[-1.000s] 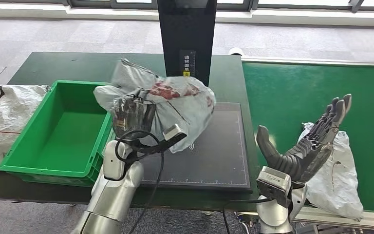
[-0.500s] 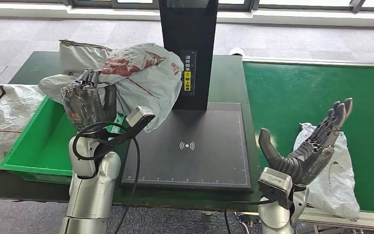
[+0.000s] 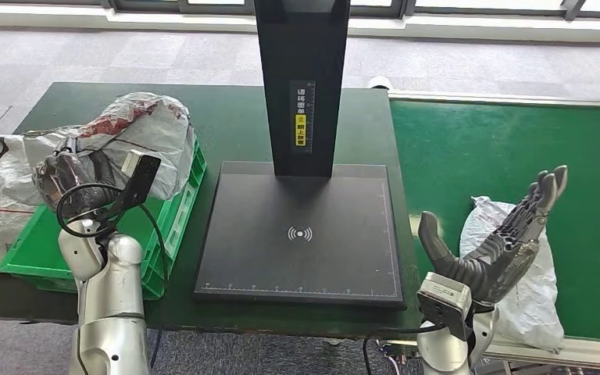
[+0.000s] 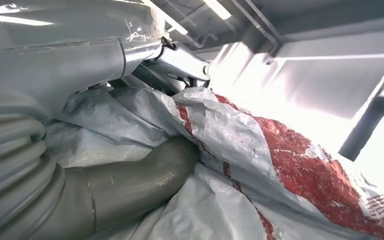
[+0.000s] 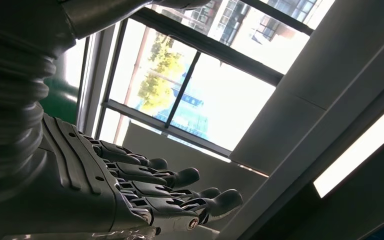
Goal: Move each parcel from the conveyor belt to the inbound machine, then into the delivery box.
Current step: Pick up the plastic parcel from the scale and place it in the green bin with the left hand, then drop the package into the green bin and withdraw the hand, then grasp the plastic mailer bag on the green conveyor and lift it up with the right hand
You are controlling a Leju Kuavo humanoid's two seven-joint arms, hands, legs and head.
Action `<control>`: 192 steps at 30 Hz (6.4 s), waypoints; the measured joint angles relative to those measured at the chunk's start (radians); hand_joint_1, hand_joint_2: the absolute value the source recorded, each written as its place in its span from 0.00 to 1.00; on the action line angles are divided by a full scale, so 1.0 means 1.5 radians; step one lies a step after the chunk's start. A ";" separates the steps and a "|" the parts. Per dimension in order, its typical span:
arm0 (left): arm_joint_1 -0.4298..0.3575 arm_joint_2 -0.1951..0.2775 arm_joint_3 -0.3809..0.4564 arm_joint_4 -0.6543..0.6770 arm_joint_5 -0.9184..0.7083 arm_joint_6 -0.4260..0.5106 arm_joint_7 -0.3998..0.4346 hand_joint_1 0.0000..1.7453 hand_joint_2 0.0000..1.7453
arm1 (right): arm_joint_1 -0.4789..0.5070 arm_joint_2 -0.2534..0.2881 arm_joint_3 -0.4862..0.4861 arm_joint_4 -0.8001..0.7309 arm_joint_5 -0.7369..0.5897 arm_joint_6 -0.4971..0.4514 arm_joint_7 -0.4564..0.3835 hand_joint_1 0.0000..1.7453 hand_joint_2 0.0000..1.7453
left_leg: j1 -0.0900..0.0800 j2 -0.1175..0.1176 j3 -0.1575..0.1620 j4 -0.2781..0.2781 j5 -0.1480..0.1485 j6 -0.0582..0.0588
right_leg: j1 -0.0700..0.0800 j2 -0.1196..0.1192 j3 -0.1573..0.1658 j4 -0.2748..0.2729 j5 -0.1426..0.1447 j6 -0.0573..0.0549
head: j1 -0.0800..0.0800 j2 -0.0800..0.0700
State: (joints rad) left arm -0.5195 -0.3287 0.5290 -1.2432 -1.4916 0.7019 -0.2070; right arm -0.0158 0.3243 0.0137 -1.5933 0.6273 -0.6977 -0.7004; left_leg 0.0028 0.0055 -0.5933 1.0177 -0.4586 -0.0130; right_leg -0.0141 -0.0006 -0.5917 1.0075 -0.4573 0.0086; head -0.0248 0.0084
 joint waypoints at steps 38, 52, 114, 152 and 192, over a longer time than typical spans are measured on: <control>-0.017 0.035 0.049 0.077 -0.021 0.000 0.073 0.00 1.00 | 0.011 0.000 -0.009 -0.001 0.002 0.000 0.000 0.00 1.00 | 0.000 0.000 0.000 0.000 0.000 0.000 | 0.000 0.000 0.000 0.000 0.000 0.000 | 0.000 0.000; -0.012 0.043 0.049 0.079 0.005 0.000 0.042 0.00 1.00 | 0.010 0.000 -0.009 0.010 0.001 0.000 0.000 0.00 1.00 | 0.000 -0.001 0.000 0.000 0.000 0.000 | 0.000 -0.001 0.000 0.000 0.000 0.000 | 0.000 0.000; 0.307 0.018 -0.378 -0.170 0.891 -0.274 -0.331 0.00 1.00 | -0.202 -0.021 -0.424 0.487 0.508 0.000 0.352 0.00 1.00 | 0.000 -0.001 -0.001 0.000 -0.001 0.001 | 0.000 -0.002 0.001 -0.001 0.000 0.001 | 0.000 0.000; 0.289 0.026 -0.378 -0.055 0.815 -0.258 -0.331 0.00 1.00 | -0.261 -0.097 -0.347 0.758 0.553 0.173 0.540 1.00 1.00 | 0.000 -0.002 -0.001 0.000 -0.001 0.001 | 0.000 -0.002 0.001 -0.001 0.000 0.001 | 0.000 0.000; 0.286 0.019 -0.368 -0.025 0.777 -0.251 -0.331 0.00 1.00 | -0.258 -0.099 -0.337 0.758 0.528 0.099 0.495 1.00 1.00 | 0.000 -0.002 -0.001 0.000 -0.001 0.001 | 0.000 -0.002 0.001 -0.001 0.000 0.001 | 0.000 0.000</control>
State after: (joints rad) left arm -0.0905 -0.3001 -0.0223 -1.2802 -0.3258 0.3252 -0.7031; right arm -0.4025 0.1757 -0.4925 -0.4565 1.4200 -0.5499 0.0423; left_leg 0.0024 0.0030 -0.5942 1.0183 -0.4593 -0.0115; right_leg -0.0144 -0.0032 -0.5904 1.0066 -0.4571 0.0095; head -0.0248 0.0084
